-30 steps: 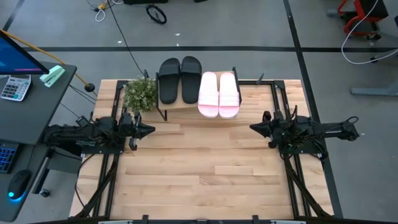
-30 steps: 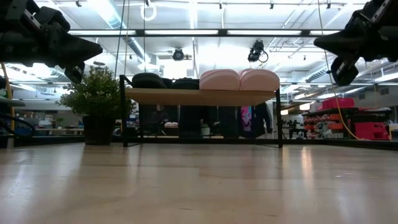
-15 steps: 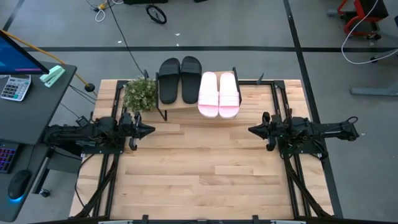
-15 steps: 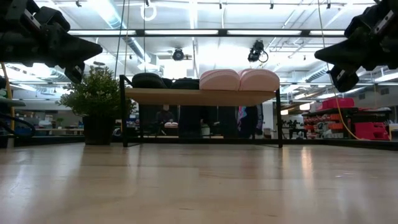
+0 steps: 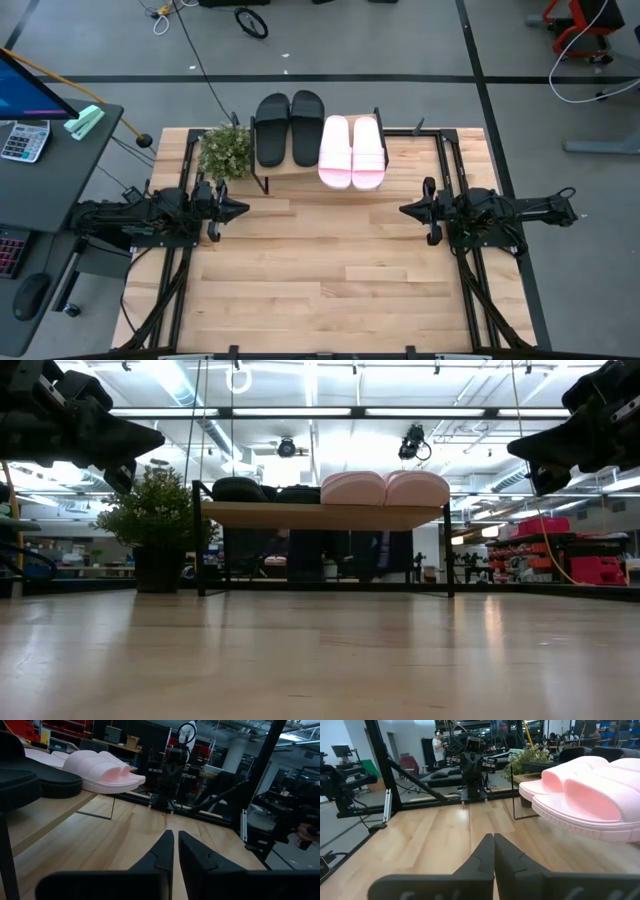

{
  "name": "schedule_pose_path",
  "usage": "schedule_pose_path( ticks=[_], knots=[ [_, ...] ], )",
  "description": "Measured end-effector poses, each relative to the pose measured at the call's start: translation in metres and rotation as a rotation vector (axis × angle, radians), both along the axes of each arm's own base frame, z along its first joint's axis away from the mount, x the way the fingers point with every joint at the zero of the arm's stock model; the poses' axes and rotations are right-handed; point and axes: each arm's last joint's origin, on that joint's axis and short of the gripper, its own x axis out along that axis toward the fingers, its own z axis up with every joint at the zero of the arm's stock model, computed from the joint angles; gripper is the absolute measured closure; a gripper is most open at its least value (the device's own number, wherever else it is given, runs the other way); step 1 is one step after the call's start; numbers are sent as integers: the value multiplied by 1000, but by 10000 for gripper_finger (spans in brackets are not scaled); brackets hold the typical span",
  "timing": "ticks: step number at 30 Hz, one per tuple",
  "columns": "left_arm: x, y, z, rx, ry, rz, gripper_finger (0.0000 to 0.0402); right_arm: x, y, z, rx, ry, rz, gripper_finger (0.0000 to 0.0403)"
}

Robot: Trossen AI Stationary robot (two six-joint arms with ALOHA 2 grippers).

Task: Pick and place slides into the shelf
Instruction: Return to Home Position

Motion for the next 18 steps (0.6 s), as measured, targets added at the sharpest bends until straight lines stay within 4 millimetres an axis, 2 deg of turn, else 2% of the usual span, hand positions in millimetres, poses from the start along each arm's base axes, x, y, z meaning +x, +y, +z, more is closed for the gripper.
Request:
schedule_pose_path(
  ticks=[7, 12, 18],
  knots=[
    [0, 0, 0, 0, 0, 0, 378, 0, 0, -1, 11, 8, 0, 394],
    [0, 0, 0, 0, 0, 0, 370, 0, 0, -1, 95, 5, -1, 388],
    [0, 0, 0, 0, 0, 0, 361, 0, 0, -1, 104, 5, -2, 390]
  ],
)
